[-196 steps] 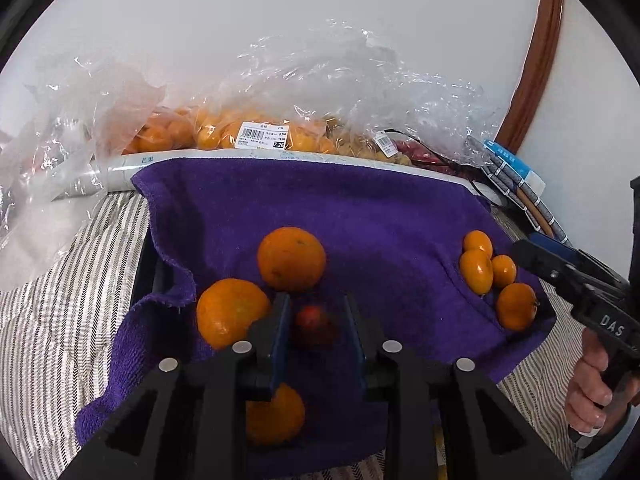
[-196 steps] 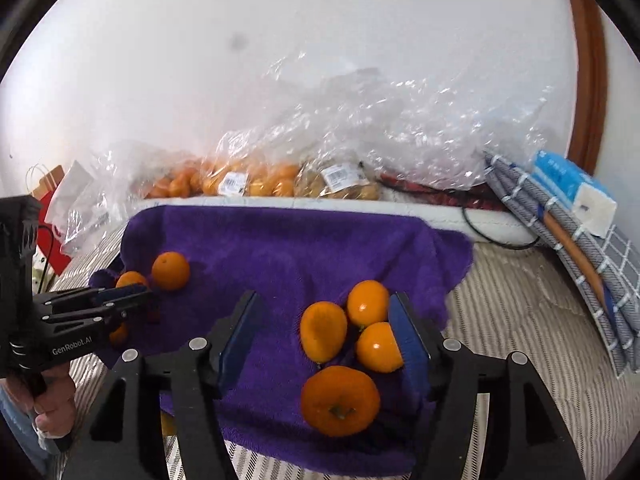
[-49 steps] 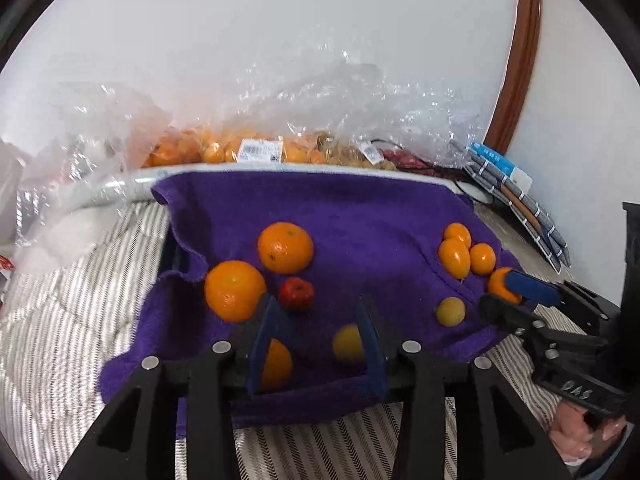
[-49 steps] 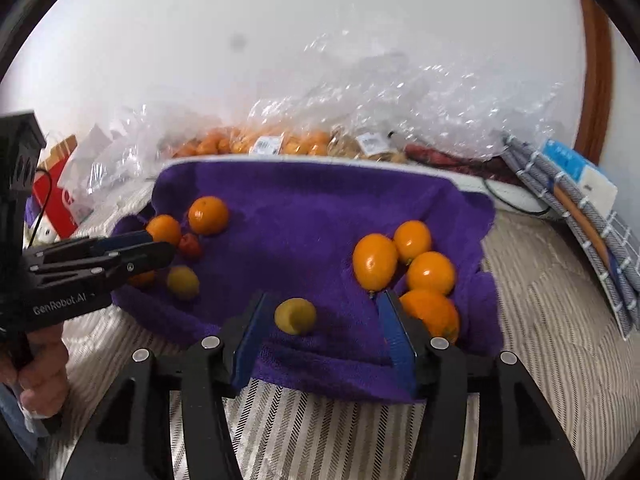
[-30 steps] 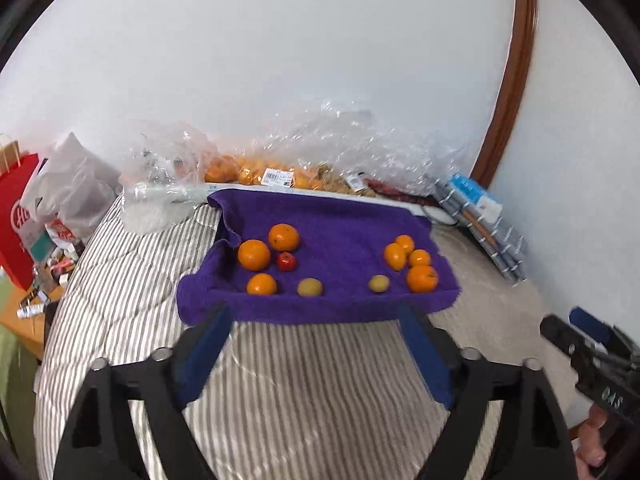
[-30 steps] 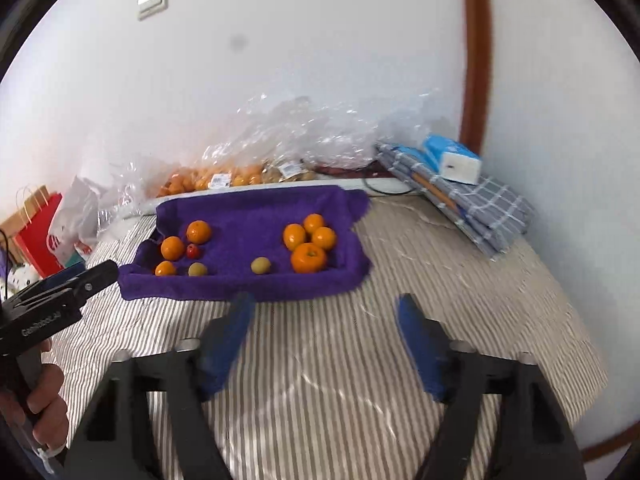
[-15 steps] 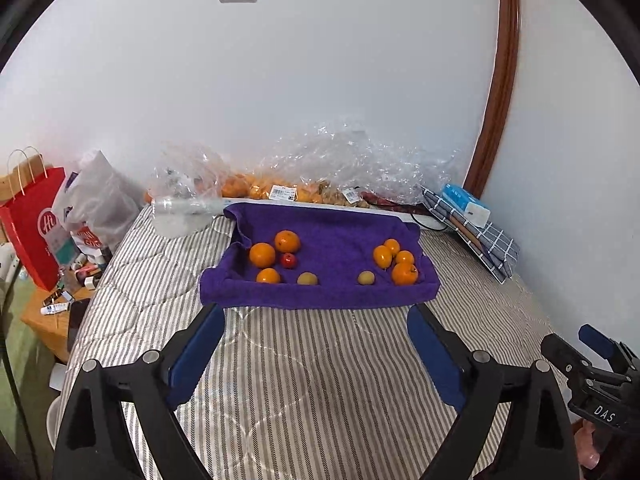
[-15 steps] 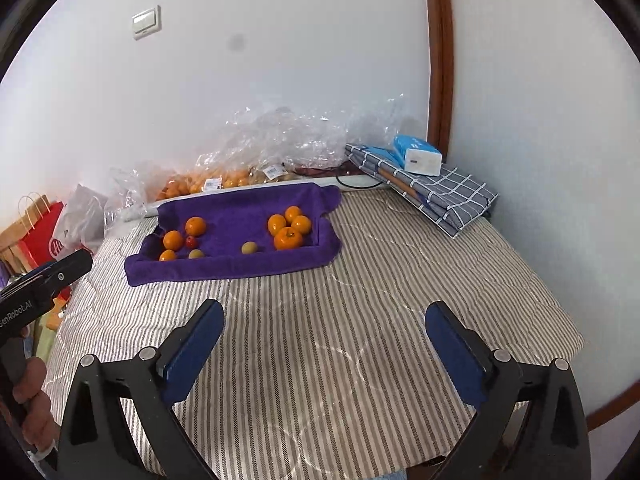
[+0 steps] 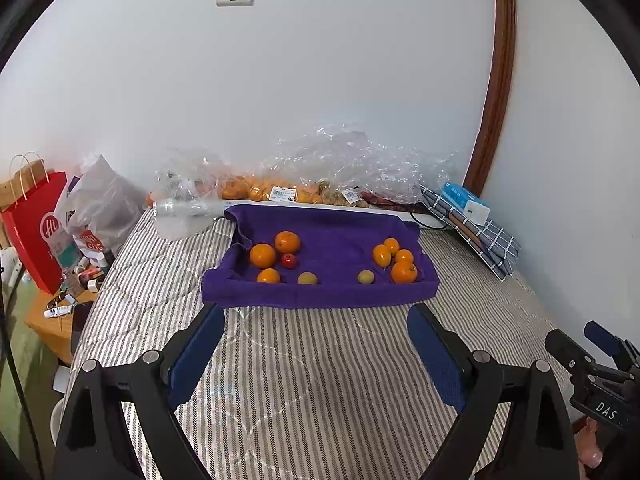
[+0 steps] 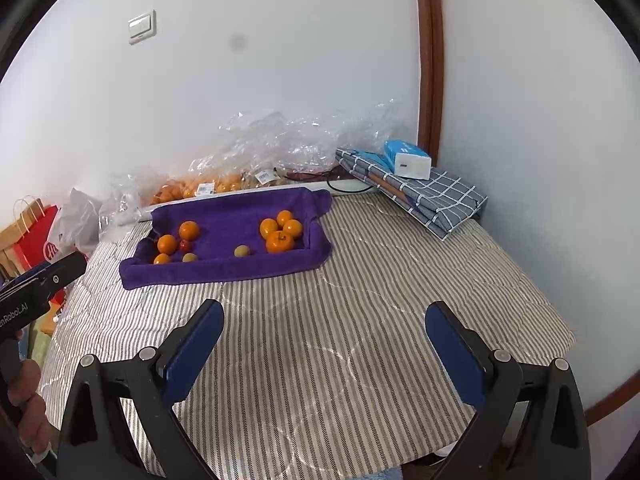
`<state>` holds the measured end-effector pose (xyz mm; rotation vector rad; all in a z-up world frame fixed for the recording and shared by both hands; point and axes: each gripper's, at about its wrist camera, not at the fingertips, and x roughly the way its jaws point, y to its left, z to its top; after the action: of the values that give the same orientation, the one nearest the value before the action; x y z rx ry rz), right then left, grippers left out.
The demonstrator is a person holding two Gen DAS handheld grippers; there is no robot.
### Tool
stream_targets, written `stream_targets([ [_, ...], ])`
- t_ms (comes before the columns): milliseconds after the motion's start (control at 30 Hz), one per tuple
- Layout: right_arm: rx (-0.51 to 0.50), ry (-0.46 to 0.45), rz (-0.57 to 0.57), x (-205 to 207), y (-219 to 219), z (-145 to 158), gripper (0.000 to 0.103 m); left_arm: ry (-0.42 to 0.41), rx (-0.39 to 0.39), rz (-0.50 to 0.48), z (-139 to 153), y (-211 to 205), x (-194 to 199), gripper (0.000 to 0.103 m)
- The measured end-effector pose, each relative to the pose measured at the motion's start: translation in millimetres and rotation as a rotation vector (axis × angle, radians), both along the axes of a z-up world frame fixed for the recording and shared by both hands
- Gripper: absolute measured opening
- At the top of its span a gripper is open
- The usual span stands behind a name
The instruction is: Organize fruits
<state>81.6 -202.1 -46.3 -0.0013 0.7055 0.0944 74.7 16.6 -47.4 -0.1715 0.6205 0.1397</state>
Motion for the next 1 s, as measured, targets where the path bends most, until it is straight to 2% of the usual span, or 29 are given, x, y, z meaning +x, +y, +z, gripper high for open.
stream_targets([
  [1000, -0.005, 0.000, -0.017, -0.9, -3.9, -1.0, 0.100, 0.001, -0.002, 0.004, -0.6, 0.9, -0.5, 0.093],
])
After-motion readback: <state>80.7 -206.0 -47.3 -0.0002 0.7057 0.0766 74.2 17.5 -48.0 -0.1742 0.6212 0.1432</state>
